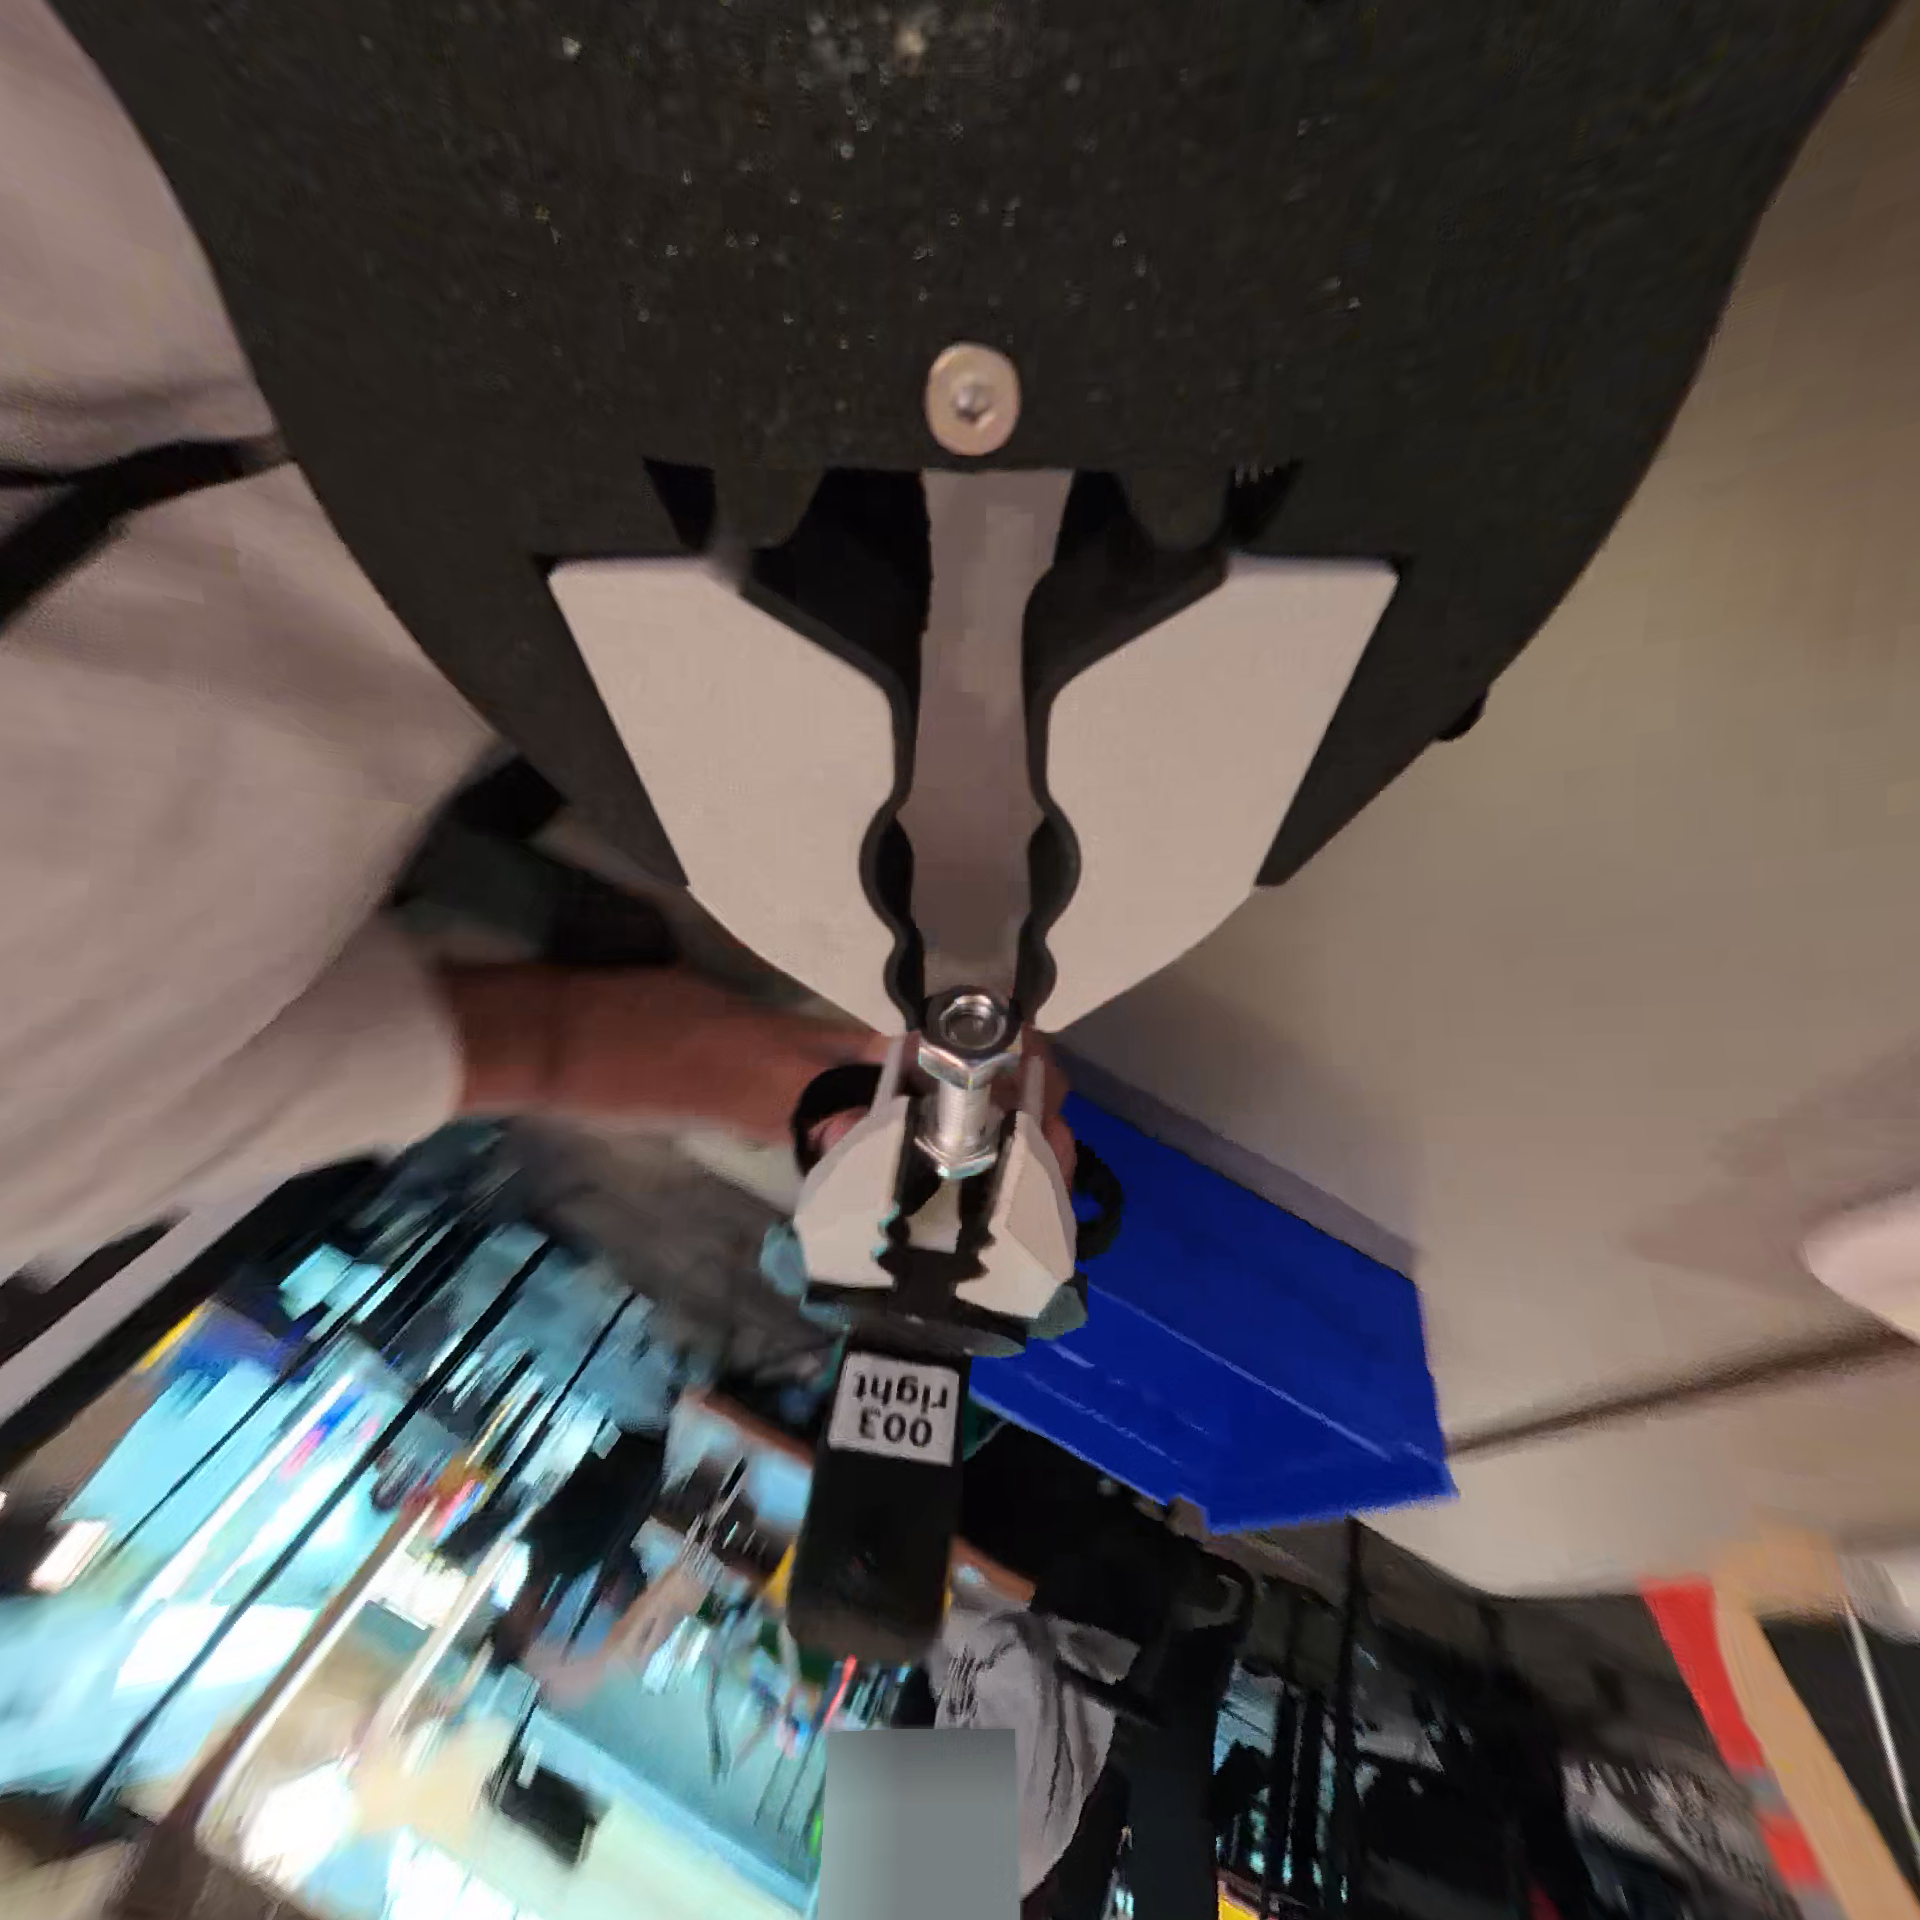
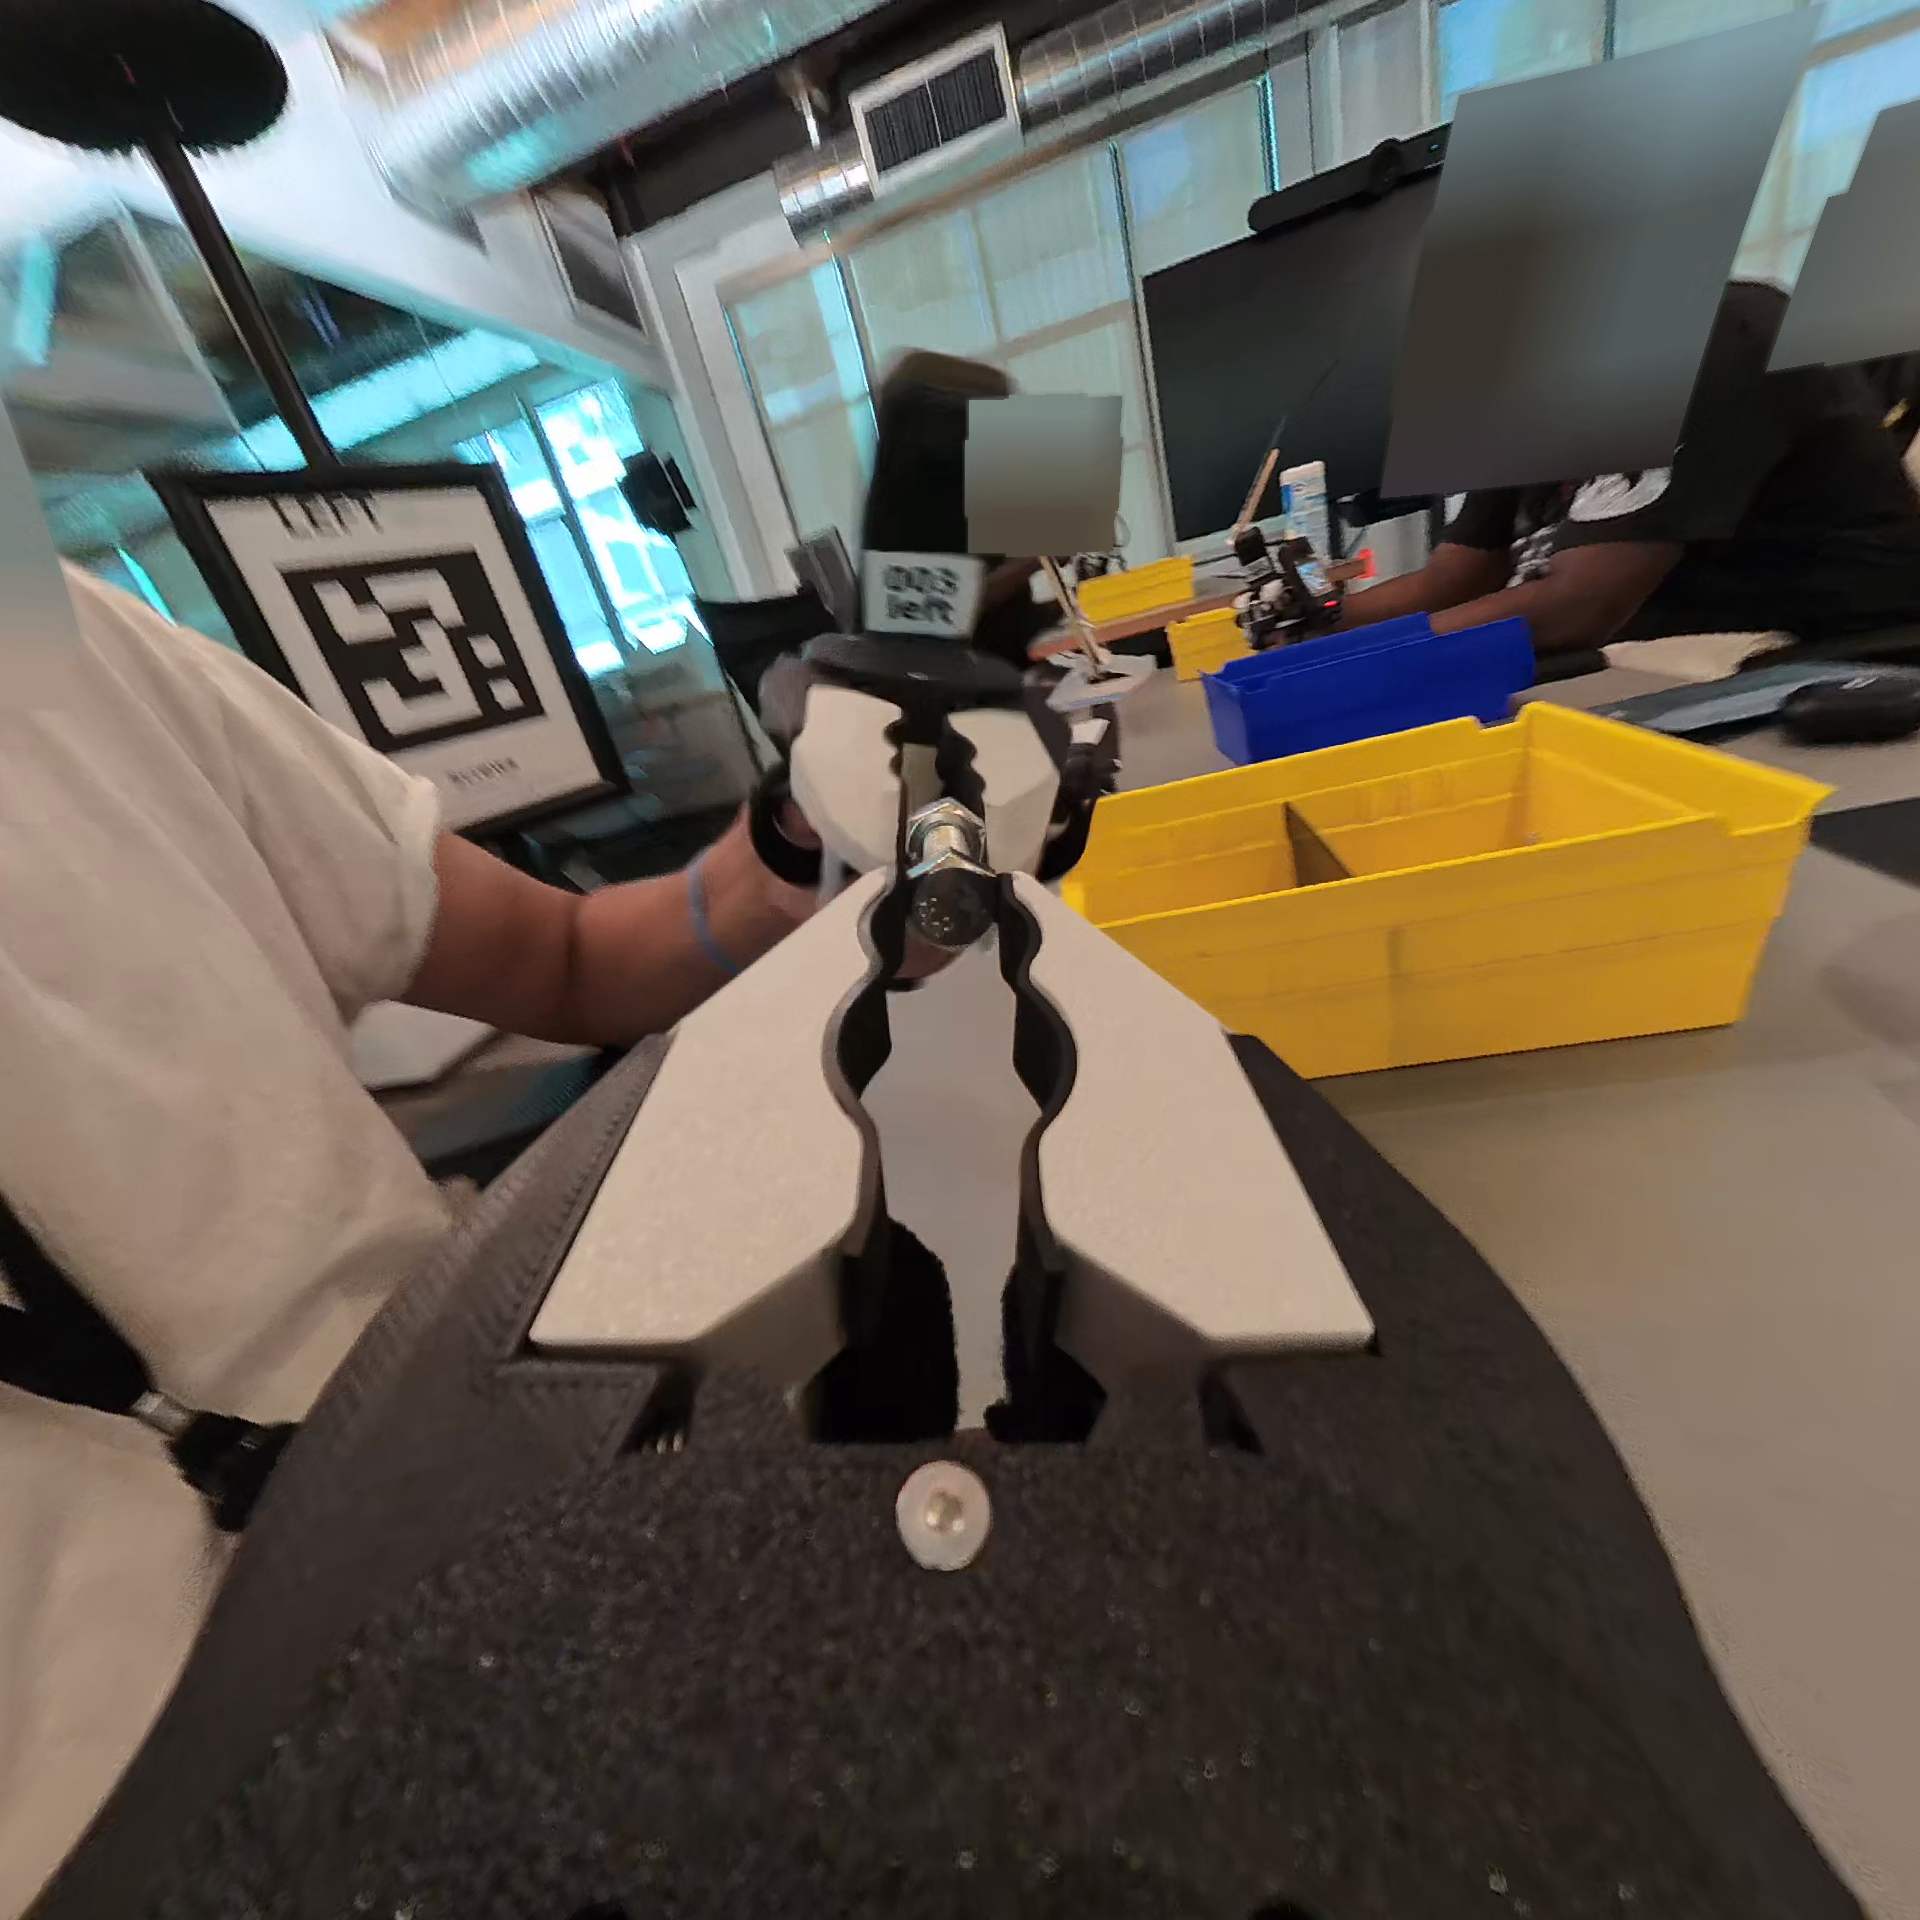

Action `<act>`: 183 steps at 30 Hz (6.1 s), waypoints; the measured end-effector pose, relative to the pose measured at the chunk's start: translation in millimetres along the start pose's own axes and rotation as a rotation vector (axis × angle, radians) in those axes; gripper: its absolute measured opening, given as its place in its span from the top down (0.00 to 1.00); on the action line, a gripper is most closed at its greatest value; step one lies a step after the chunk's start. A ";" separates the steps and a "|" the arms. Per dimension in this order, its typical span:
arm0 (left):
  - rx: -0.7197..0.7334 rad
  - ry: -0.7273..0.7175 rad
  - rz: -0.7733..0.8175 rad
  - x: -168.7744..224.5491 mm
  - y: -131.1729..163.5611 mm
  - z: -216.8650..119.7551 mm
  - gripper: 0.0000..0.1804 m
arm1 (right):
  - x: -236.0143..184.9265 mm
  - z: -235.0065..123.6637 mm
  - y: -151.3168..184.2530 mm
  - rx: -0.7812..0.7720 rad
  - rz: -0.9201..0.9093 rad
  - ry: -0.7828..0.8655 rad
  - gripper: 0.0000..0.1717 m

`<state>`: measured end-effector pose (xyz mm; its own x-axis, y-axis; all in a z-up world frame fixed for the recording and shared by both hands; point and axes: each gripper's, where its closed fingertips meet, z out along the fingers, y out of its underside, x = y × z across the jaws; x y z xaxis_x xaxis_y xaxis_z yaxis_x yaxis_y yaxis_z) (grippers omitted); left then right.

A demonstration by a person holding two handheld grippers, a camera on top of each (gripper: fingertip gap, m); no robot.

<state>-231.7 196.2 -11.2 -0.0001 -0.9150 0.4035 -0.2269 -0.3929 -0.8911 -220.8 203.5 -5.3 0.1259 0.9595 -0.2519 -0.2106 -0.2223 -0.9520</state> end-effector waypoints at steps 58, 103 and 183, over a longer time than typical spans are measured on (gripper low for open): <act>-0.326 -0.503 1.207 -10.0 -16.5 3.7 0.90 | 5.9 -5.4 -9.4 0.077 0.211 -0.069 0.90; -0.255 -0.349 0.696 -18.7 -8.3 5.2 0.90 | 18.0 -5.6 -2.4 0.079 0.296 -0.052 0.90; 0.033 0.023 -0.812 -36.9 -11.8 -10.6 0.77 | 28.1 -9.9 0.6 0.088 0.256 -0.012 0.90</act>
<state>-239.4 235.5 -13.4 0.1324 -0.3413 0.9306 -0.1362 -0.9362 -0.3240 -207.8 228.6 -14.6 0.0460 0.8763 -0.4796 -0.3180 -0.4423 -0.8386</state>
